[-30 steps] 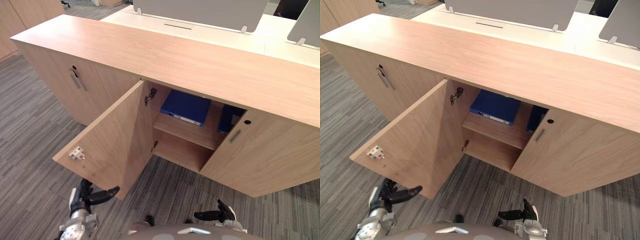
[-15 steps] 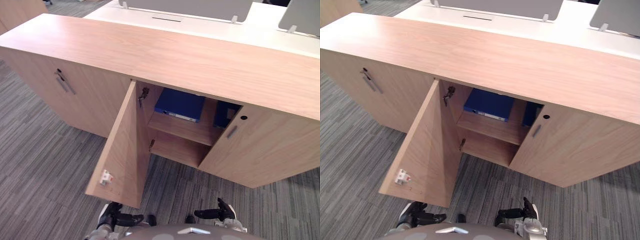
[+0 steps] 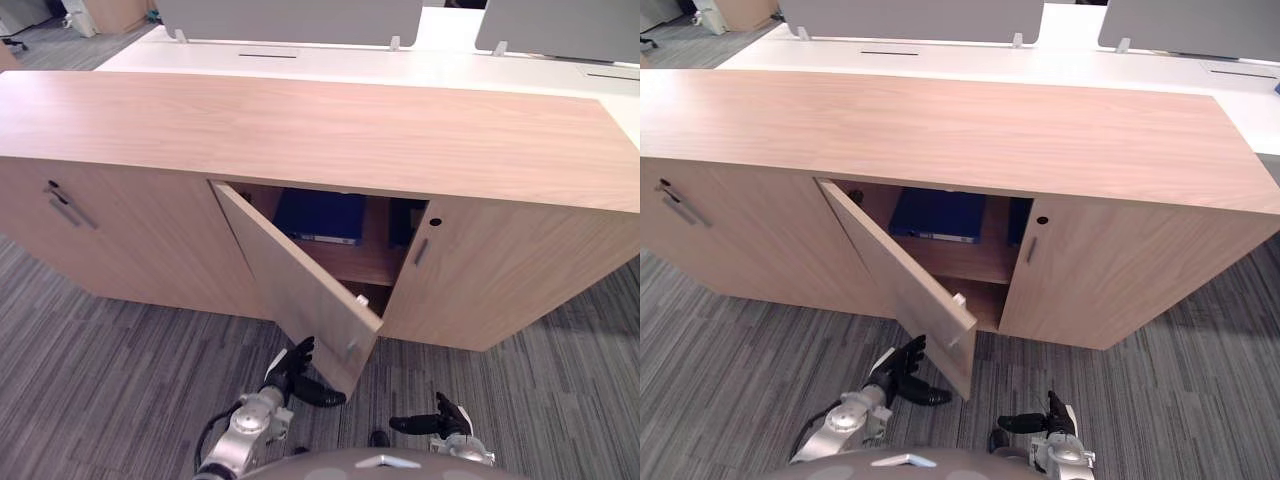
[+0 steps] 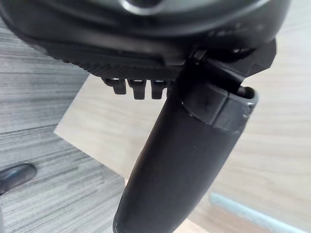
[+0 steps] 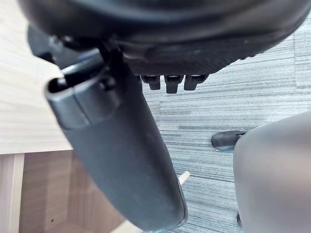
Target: Walk over to the cabinet, pick up the folder, carry it to the office cabinet, place the folder inside the office cabinet, then close the office cabinet door
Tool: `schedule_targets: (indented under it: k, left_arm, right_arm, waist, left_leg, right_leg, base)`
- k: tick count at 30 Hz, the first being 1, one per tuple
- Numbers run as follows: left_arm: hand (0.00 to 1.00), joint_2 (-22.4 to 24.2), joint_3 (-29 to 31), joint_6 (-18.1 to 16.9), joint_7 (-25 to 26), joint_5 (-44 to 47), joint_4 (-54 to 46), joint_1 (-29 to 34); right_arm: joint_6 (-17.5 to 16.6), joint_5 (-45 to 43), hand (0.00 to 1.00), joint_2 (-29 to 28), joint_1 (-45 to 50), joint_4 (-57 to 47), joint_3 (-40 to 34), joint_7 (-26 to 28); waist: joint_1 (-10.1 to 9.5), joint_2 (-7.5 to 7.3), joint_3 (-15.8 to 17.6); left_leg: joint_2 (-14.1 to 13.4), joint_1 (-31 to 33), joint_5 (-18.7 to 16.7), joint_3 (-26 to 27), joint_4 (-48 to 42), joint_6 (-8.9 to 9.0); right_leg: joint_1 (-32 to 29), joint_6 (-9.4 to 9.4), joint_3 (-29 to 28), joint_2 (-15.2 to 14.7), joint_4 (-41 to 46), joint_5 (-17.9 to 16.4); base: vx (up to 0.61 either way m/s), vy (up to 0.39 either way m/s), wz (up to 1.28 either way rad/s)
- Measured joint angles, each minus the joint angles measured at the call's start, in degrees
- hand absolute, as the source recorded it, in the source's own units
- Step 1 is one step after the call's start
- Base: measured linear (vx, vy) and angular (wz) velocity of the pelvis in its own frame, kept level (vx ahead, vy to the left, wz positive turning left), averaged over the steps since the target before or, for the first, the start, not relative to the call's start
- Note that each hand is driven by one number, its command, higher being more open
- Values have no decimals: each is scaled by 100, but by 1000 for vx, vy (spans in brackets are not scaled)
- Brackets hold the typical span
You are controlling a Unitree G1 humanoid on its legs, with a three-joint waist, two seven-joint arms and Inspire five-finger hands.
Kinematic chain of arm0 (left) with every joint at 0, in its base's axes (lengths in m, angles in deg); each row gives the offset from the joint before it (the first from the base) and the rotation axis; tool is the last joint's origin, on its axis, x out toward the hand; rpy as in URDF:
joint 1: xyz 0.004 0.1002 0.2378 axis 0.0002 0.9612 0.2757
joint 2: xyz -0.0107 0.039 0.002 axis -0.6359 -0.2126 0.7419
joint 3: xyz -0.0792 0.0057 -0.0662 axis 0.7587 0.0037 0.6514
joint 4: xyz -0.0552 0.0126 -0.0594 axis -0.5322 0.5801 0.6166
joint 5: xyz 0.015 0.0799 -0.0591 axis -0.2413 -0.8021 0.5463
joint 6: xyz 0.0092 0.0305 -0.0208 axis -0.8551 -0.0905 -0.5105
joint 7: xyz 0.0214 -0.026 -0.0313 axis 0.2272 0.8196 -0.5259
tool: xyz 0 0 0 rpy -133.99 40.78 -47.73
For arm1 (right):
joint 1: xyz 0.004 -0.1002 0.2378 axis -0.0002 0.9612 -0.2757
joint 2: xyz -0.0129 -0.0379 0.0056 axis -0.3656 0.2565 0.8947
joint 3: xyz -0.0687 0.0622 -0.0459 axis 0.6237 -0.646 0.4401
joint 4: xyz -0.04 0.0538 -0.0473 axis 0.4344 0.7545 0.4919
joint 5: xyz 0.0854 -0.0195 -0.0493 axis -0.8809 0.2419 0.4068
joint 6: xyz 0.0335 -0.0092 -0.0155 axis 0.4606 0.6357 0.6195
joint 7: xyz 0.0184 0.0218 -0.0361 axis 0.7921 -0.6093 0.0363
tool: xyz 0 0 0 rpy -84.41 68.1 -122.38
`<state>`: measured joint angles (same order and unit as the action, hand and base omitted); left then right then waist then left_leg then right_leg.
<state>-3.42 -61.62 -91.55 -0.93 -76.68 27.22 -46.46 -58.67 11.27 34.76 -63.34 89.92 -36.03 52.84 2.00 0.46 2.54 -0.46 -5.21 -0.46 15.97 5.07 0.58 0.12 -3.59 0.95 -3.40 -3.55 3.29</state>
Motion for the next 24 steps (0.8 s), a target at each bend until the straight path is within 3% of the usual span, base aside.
schedule_targets:
  k: [5, 11, 24]
  left_arm:
    - [100, 84, 11, -3, 392, -9, 130, -394]
    - [100, 100, 141, 0, 939, -4, 267, -589]
    - [100, 111, 490, 0, 815, 46, 323, -276]
  right_arm:
    - [-2, -6, 100, -21, -32, 2, -11, -86]
    - [7, -29, 100, -32, -32, 8, -33, -185]
    - [125, -144, 100, -94, -8, 14, -479, -211]
  waist:
    - [161, 1, -2]
    - [176, -7, -6]
    - [227, -43, -24]
  left_leg:
    - [-39, -55, -61, 122, -1, 51]
    - [-90, -180, -121, 341, -3, 78]
    - [-158, -404, -241, 497, -143, 123]
  right_leg:
    - [25, 11, -112, 55, -35, 11]
    - [52, 36, -305, 96, -33, 36]
    - [267, 49, -459, 147, -25, 42]
  base:
    - [11, -29, -15]
    - [-29, -26, -18]
    - [-37, -32, -7]
